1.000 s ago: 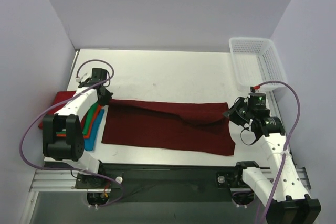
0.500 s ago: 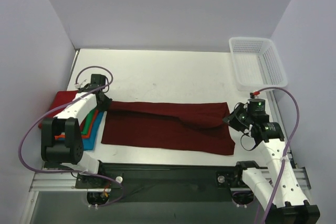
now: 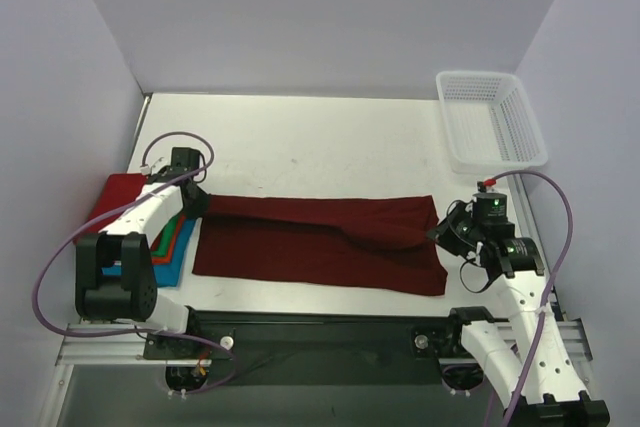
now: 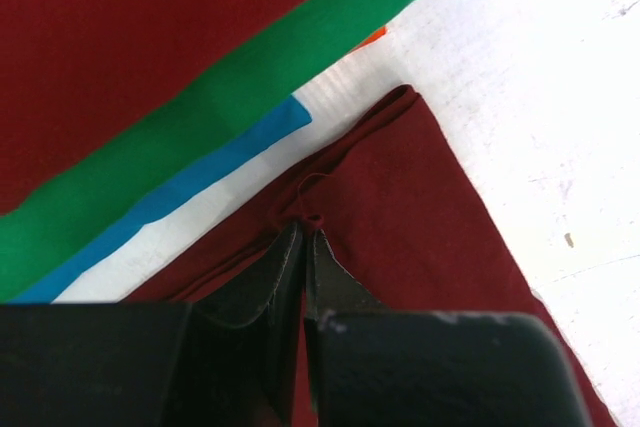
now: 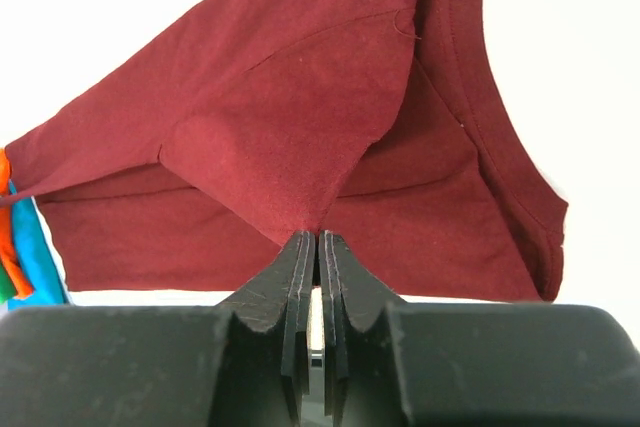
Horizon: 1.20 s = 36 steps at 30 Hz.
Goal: Fold and stack the t-shirts
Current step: Fold the other side of the tshirt into a rectangle
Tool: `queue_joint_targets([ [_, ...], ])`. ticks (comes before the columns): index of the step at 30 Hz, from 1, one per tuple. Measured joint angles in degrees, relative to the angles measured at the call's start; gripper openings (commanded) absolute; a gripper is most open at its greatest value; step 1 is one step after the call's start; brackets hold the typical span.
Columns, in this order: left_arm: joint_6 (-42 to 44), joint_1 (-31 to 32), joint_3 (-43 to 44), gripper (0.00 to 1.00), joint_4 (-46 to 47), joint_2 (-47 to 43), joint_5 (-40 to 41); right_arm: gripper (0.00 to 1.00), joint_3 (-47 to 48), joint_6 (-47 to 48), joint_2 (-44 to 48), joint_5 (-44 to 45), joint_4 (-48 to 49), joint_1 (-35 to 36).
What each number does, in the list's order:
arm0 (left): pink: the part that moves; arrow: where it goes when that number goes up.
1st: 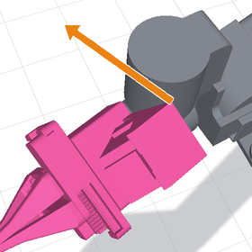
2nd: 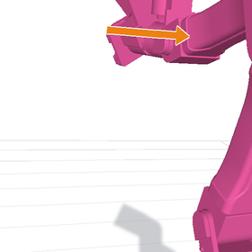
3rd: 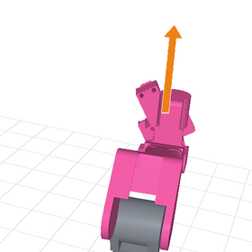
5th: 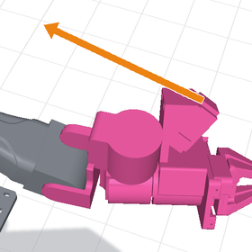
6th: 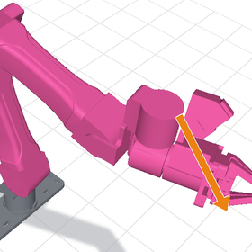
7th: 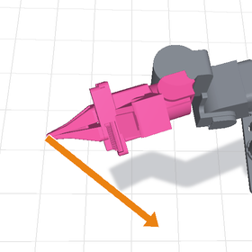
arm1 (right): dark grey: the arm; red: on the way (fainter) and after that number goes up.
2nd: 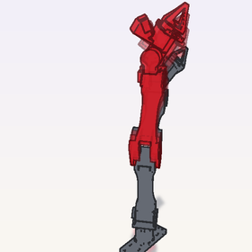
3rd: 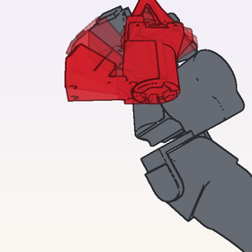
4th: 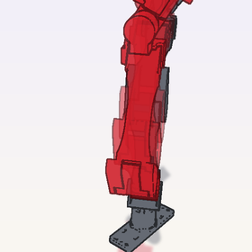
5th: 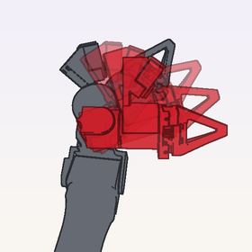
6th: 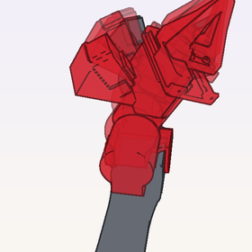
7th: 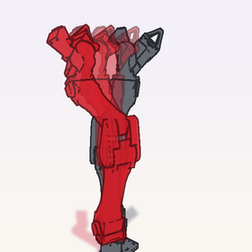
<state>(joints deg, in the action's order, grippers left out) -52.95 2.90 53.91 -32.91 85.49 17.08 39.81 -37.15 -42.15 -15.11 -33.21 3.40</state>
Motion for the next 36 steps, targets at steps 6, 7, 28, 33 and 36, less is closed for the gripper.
queue_joint_targets([
  [6,0.11,-0.02,-3.06,0.30,0.20,-2.56,0.00,0.14,-0.96,0.59,0.74,1.25,-0.46,0.00],
  [7,0.28,-0.02,-3.61,0.35,0.31,-3.06,0.00,0.17,-1.68,0.87,0.87,1.68,-0.44,0.00],
  [28,2.03,4.20,-6.75,0.72,4.13,-9.73,-2.01,0.30,3.30,1.79,-16.94,24.30,2.91,39.54],
  [33,2.47,5.35,-6.75,0.72,4.17,-9.92,-2.25,0.36,10.86,3.15,-33.86,32.26,5.97,48.54],
  [36,2.62,5.95,-6.97,0.72,4.28,-10.19,-2.32,0.39,13.22,4.76,-41.62,35.47,7.87,49.51],
])
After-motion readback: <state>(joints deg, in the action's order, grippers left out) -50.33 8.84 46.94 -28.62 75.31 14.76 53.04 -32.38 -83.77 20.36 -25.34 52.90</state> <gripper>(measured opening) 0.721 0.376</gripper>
